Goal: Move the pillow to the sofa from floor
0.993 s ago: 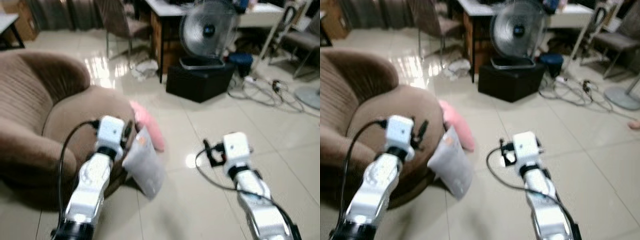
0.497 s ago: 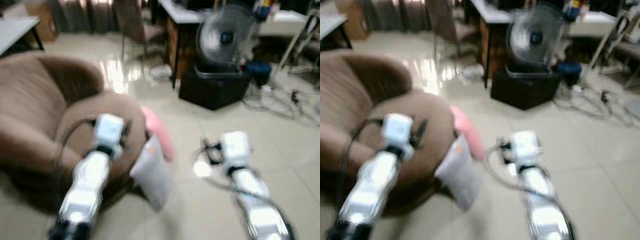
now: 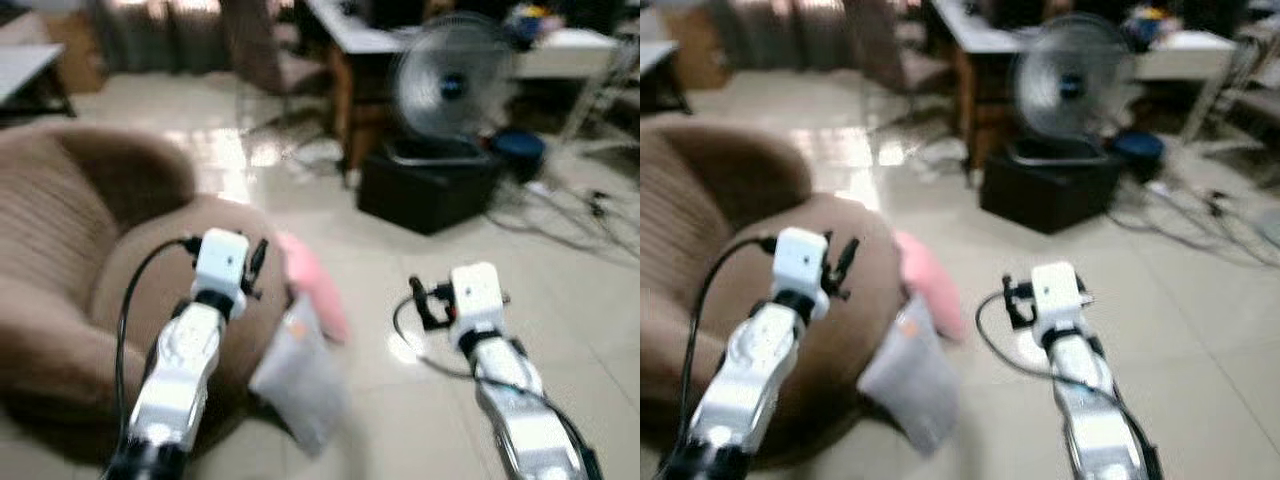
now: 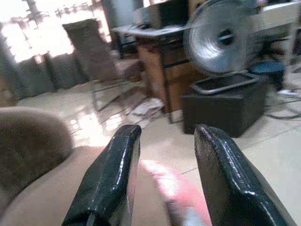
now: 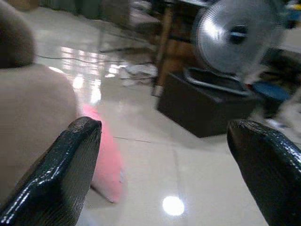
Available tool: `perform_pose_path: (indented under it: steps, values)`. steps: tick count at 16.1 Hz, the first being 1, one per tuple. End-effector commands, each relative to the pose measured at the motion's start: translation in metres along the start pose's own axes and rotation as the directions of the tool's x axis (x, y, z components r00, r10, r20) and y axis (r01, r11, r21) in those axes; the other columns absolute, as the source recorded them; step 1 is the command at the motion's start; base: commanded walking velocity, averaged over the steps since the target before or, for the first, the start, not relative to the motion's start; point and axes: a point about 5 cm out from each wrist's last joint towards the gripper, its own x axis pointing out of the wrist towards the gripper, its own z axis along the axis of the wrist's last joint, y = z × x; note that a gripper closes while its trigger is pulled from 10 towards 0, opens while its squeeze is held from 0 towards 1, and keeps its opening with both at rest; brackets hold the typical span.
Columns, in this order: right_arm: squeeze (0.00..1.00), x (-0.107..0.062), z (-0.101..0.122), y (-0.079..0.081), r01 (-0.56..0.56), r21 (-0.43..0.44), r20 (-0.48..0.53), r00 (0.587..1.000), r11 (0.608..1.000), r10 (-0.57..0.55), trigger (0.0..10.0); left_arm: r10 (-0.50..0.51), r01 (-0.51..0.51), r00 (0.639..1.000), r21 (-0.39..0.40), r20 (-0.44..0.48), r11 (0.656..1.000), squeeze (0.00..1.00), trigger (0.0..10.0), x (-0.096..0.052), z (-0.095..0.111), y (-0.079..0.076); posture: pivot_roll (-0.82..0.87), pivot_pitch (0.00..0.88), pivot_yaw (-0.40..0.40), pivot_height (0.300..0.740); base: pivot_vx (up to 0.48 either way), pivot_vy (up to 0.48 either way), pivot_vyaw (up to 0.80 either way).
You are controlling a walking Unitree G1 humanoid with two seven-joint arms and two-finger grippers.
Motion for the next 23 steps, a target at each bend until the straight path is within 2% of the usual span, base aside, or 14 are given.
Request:
perform_pose_path:
  steps: [1,4,6,21,23]
  values:
    - [0.00,0.0004,0.0027,-0.0013,-0.003,-0.006,0.012,1.000,1.000,0.003,10.0,0.000,0.000,1.000,0.002,0.005,1.000,0.00,10.0,0.0020,0.0026,0.0003,-0.06,0.000,-0.008,0.740,0.454,0.000,0.00]
    - [0.00,0.0002,0.0025,-0.0005,-0.005,-0.004,0.010,1.000,1.000,0.005,10.0,-0.001,0.001,1.000,-0.013,0.013,1.000,0.00,10.0,0.0022,0.0031,-0.0005,-0.06,0.000,-0.008,0.740,0.400,0.000,0.00]
    - [0.00,-0.0004,0.0017,0.0003,-0.005,0.000,0.001,1.000,1.000,0.005,10.0,0.004,-0.004,1.000,-0.010,0.008,1.000,0.00,10.0,0.0021,0.0028,0.0000,-0.06,0.000,-0.007,0.740,0.000,0.000,0.00]
    - [0.00,-0.0042,-0.0024,0.0031,-0.004,0.026,-0.007,1.000,1.000,0.004,10.0,-0.035,0.035,0.999,0.006,-0.003,0.999,0.00,10.0,0.0000,-0.0013,-0.0030,-0.06,0.000,-0.004,0.590,0.000,0.000,0.00]
    - [0.00,-0.0045,-0.0033,0.0031,-0.006,0.025,-0.013,1.000,1.000,0.006,10.0,-0.038,0.038,0.999,0.003,0.001,0.999,0.00,10.0,-0.0002,-0.0013,-0.0032,-0.06,0.000,-0.004,0.590,0.000,0.000,0.00]
